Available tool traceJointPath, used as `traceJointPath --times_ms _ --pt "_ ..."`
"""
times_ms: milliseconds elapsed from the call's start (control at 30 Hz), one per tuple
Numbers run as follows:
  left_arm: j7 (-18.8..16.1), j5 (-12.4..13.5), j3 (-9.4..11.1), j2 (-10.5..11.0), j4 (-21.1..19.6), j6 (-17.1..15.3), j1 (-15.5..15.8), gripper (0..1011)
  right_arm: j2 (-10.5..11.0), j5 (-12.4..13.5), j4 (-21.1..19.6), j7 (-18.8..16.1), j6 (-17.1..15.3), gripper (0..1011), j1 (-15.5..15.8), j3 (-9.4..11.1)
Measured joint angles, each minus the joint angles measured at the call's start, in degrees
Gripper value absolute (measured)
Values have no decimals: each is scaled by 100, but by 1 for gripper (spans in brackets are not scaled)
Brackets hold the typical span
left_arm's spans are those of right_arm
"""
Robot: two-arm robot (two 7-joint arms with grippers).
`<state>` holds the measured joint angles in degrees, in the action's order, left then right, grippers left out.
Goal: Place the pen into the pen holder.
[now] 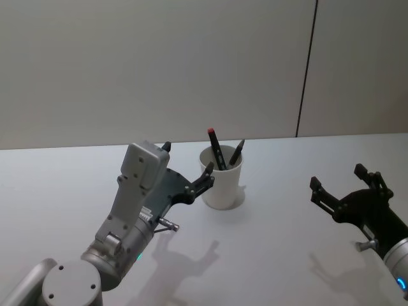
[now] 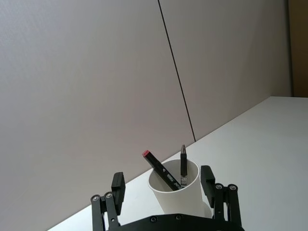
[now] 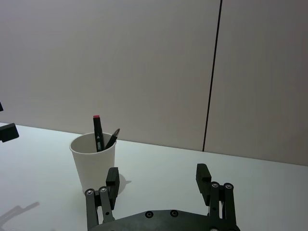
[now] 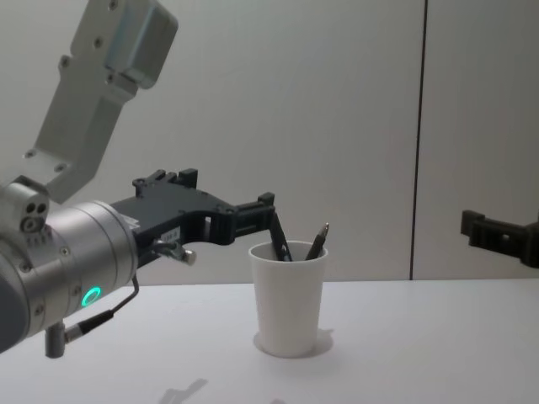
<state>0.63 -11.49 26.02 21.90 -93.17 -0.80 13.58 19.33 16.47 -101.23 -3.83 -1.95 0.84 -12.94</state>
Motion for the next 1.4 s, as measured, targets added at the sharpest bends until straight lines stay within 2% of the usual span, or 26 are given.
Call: traceJointPath --times_ms 1400 --pt "0 0 0 0 0 0 0 1003 0 0 0 0 0 1001 0 0"
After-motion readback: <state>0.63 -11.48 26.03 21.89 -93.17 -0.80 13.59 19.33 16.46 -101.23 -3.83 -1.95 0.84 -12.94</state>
